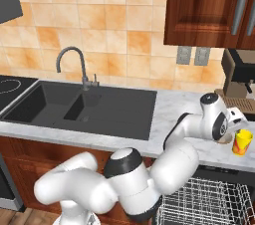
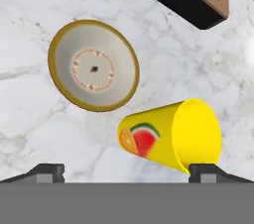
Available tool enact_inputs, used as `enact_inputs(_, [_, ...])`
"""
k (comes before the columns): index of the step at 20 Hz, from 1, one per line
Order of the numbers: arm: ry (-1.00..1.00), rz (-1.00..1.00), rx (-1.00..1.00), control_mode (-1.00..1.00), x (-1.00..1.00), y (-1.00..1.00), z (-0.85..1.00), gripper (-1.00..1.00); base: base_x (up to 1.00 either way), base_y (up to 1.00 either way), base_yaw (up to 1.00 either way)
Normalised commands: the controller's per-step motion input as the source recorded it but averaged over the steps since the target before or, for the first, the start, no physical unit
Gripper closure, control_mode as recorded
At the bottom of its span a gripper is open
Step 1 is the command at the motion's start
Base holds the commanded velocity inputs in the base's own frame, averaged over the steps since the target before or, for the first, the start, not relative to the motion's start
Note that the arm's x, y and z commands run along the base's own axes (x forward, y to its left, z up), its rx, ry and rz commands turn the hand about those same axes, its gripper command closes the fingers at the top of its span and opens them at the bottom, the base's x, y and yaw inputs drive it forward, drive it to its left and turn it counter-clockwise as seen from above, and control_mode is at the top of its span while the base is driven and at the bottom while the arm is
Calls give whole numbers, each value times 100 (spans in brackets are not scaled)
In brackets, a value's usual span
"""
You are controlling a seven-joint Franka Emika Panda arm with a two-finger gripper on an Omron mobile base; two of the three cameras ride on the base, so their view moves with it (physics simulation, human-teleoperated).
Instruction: Pick up the cup and bowl from the counter, place them in the dishwasher, and close the dishwasher door.
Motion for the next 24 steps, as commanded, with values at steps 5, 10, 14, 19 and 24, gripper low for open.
enact_inputs(5, [0,0,0,-100,21,-28,-8,-100,0,0,0])
enact_inputs(10, [0,0,0,-100,17,-20,-17,-100,0,0,0])
enact_inputs(14, [0,0,0,-100,21,-13,-24,100,0,0,0])
enact_inputs(19, [0,0,0,-100,13,-17,-20,100,0,0,0])
enact_inputs(24, [0,0,0,-100,4,-18,-7,100,0,0,0])
